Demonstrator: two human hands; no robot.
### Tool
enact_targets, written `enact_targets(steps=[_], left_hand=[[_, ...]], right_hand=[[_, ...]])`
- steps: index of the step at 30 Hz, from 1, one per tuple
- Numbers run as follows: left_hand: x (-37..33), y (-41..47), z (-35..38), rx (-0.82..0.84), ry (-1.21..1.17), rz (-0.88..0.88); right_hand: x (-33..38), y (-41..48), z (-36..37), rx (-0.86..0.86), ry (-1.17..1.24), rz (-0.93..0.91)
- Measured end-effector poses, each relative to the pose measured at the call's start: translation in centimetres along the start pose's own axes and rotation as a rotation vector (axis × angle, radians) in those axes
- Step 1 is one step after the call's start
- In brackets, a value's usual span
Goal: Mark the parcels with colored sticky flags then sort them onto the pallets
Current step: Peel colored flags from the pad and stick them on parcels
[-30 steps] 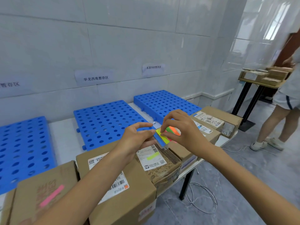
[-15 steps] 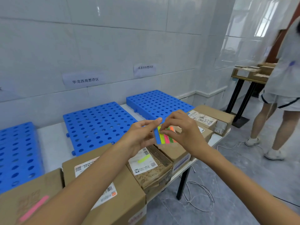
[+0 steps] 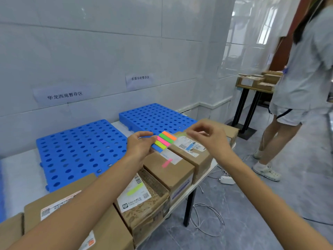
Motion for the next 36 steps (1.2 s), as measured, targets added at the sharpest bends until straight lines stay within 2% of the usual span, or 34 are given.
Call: enact_targets(steps=[3, 7, 10, 14, 21, 26, 29, 32, 36], left_hand=[[-0.3, 0.6, 0.3, -0.004, 0.015, 0.017], [-0.5, 1.2, 1.3, 0.022, 0.026, 0.018], [-0.5, 1.5, 1.9, 0.055, 0.038, 0.024], [-0.7, 1.6, 2.0, 0.085, 0.041, 0.043], [-0.3, 0.3, 2.4, 0.131, 0.031, 0.052], [-1.0, -1.5, 2.6, 0.196, 0.053, 0.078], [-1.7, -2.7, 2.5, 0.228, 0.064, 0.091], [-2.3, -4.5, 2.4, 0.249, 0.067, 0.101], [-3.2, -8.1, 2.2, 0.268, 0.065, 0.130]], right_hand=[[-5.6, 3.7, -4.8, -0.180, -0.071, 0.204], [-14.5, 7.1, -8.3, -0.209, -0.388, 0.482], [-17.8, 7.9, -9.7, -0.272, -0.551, 0.538], [-18.3, 8.2, -9.0, -0.256, -0.689, 0.511], [-17.9, 7.6, -8.4, -0.205, -0.693, 0.461], [-16.1, 5.7, -9.1, -0.402, -0.509, 0.343], [-9.8, 3.9, -5.7, -0.287, -0.359, 0.105], [-1.2, -0.3, -0.8, -0.091, -0.249, -0.129], [4.6, -5.6, 4.2, 0.175, -0.347, -0.207]])
Point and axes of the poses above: each hand's wrist, its own y-axis towards the middle knuckle, its own z-axis out of the palm, x = y × z, the point moved 10 cm from there along y, towards the middle knuckle, and after that the axes turned 10 degrees about y, right-handed, at the moved point
